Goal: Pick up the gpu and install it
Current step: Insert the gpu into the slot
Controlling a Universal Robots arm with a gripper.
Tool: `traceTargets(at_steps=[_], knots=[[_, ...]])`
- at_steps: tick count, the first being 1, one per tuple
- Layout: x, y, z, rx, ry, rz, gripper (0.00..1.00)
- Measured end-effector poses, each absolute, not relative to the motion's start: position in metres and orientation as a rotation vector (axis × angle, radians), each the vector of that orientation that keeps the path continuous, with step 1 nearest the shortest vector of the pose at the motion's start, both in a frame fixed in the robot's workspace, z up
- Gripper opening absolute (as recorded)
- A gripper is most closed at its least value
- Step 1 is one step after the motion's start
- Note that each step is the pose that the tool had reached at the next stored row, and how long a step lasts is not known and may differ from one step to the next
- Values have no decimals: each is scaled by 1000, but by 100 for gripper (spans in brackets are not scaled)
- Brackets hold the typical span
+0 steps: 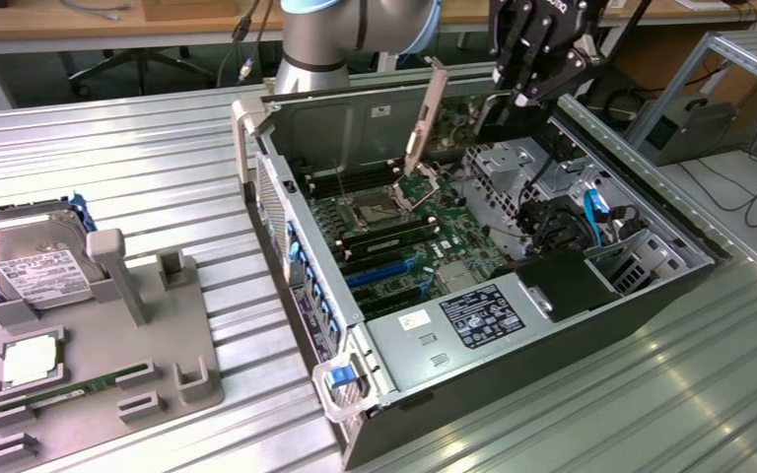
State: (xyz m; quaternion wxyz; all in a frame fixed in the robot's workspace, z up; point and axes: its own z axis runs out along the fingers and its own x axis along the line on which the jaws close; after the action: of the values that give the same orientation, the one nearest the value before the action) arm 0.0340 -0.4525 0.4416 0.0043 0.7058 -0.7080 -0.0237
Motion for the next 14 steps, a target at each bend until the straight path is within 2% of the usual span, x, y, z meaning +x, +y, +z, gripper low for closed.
traceTargets(at_steps=[14], knots=[[17, -449, 429, 2212, -2218, -74, 27]])
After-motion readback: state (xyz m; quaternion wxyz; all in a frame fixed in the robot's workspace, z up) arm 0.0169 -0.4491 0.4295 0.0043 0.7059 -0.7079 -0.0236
